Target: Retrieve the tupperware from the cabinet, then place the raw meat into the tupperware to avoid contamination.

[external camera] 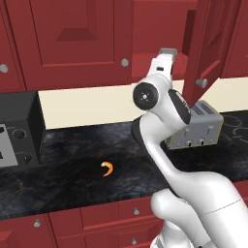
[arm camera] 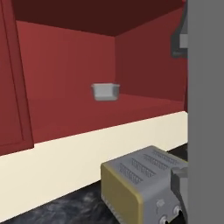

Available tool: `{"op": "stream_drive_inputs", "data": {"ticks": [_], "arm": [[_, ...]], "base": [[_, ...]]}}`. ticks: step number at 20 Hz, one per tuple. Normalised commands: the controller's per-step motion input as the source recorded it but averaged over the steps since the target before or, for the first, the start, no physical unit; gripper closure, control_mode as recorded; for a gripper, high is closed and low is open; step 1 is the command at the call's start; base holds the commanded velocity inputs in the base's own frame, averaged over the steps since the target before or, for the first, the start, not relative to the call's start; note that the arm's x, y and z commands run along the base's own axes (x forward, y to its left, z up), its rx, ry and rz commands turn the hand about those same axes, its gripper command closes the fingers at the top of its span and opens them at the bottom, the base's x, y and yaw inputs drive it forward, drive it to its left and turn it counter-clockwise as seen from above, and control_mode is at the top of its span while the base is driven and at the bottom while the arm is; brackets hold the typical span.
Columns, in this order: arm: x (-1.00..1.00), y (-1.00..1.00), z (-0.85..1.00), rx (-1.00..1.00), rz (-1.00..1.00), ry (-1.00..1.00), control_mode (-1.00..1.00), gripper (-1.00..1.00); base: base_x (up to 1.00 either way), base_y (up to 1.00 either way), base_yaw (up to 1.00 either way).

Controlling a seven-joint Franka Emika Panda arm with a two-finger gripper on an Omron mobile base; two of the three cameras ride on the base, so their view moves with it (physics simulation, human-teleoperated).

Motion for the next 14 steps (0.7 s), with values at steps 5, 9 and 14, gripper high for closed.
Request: {"op": "stream_drive_inputs", "data": {"ticks": [5, 9, 14], "arm": [[-0.5, -0.4, 0.01, 0.0, -0.1, 0.01, -1.0, -1.0], [-0.74, -0.3, 0.18, -0.02, -0.14, -0.02, -1.0, -1.0], [-0.4, -0.55, -0.04, -0.06, -0.17, -0.01, -1.0, -1.0]], "base": [[0.0, 0.0, 0.0], [0.0, 0.0, 0.0], [0.0, 0.0, 0.0]]}}
